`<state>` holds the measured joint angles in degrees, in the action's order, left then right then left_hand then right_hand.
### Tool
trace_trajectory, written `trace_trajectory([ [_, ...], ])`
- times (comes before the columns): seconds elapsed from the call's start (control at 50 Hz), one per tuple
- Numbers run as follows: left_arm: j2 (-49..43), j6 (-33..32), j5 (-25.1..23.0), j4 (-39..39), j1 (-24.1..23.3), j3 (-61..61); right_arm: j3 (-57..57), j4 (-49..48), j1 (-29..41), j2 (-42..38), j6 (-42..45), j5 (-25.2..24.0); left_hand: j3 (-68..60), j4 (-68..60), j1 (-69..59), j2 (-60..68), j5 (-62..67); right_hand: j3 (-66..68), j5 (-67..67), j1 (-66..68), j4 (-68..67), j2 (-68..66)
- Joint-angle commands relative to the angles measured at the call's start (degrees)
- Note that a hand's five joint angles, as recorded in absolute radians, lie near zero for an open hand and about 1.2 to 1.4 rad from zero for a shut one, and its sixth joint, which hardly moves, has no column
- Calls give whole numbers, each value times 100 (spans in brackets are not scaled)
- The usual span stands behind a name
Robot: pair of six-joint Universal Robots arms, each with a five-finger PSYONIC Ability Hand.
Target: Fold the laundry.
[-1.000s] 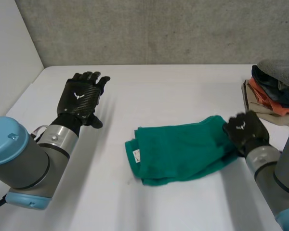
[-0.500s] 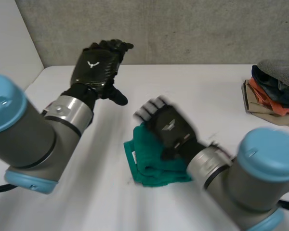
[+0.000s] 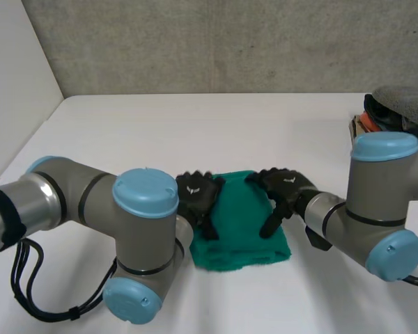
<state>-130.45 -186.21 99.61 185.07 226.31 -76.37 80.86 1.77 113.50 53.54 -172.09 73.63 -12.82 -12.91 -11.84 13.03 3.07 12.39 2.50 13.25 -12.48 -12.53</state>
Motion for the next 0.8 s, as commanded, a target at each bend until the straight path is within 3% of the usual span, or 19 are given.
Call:
trace_trajectory([
  [0.02, -42, -934, 155, -331, 10, 61, -27, 78, 6, -177, 1071, 151, -261, -252, -359, 240, 236, -239, -250, -325, 248, 253],
  [0.14, 377, -1022, 103, -358, -104, 35, 105, -9, 41, 217, 1582, 748, -177, -168, -275, 156, 152, -239, -250, -325, 248, 253],
  [0.32, 1610, -987, -90, -41, 132, -18, 921, -852, 322, 1403, 1652, 820, 110, 119, 11, -130, -134, -239, -250, -325, 248, 253],
  [0.4, 2181, -935, -819, 21, 414, -124, 1537, -1310, 428, 1712, 1652, 758, 109, 119, 11, -130, -134, -239, -250, -325, 248, 253],
  [0.42, 2373, -848, -1246, 29, 519, -159, 1660, -1389, 454, 1730, 1652, 741, 93, 102, -6, -113, -117, -239, -250, -325, 248, 253],
  [0.48, 2594, -540, -1934, -6, 695, -203, 2099, -1644, 708, 1765, 1652, 732, 25, 35, -73, -46, -50, -239, -250, -325, 248, 253],
  [0.58, 2797, 478, -3348, -41, 1037, -282, 2609, -2197, 963, 1686, 1652, 688, -41, -32, -140, 21, 17, -239, -250, -325, 248, 253],
  [0.66, 2814, 928, -3852, -59, 1135, -291, 2733, -2496, 999, 1494, 1661, 592, -92, -83, -191, 72, 68, -239, -250, -325, 248, 253],
  [0.8, 2841, 981, -3782, -50, 1152, -317, 2549, -2892, 1043, 957, 1880, 670, -92, -83, -191, 72, 68, -63, -75, -150, 73, 78],
])
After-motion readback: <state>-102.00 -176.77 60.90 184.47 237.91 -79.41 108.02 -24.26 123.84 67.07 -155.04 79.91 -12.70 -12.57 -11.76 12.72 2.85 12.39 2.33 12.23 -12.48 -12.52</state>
